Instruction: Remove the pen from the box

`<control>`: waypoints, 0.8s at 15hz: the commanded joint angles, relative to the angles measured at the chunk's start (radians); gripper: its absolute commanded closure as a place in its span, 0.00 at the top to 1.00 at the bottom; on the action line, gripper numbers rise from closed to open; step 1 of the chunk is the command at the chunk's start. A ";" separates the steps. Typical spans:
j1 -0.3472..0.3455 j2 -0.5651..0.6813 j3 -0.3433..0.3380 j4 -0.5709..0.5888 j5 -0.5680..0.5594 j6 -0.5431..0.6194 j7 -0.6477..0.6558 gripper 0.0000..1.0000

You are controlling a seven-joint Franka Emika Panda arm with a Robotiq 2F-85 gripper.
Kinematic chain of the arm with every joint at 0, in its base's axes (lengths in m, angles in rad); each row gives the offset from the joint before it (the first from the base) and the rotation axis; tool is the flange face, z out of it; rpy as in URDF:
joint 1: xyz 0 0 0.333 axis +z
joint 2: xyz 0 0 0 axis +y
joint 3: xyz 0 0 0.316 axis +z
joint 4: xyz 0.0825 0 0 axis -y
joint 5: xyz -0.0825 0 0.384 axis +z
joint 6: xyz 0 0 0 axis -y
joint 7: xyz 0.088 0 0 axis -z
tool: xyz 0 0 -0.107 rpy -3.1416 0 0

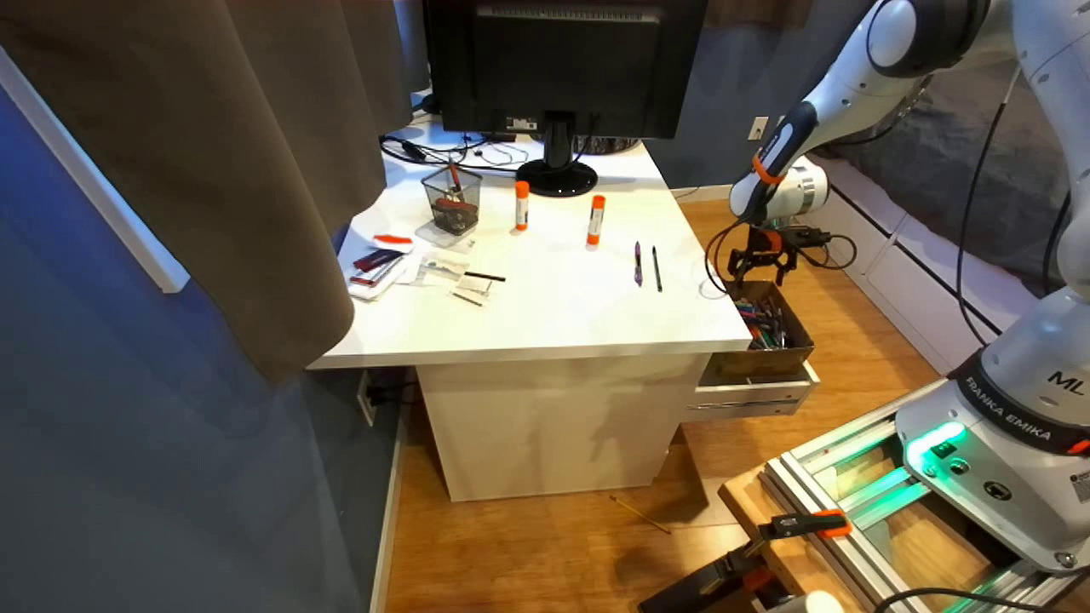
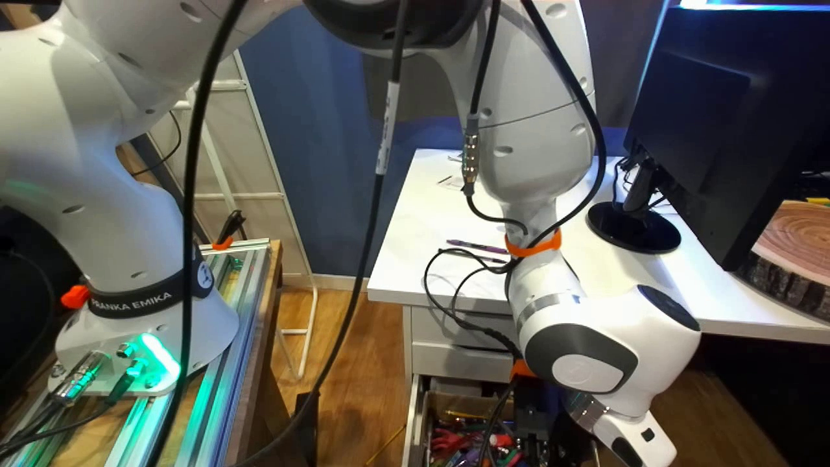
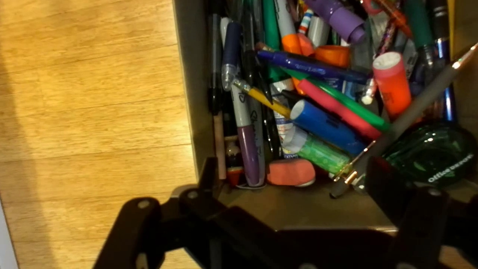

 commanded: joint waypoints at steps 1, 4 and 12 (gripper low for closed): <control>-0.003 0.075 -0.003 0.080 0.012 0.032 0.004 0.88; 0.000 0.113 -0.007 0.123 0.011 0.041 0.007 0.65; 0.004 0.190 -0.012 0.212 0.010 0.030 0.011 0.53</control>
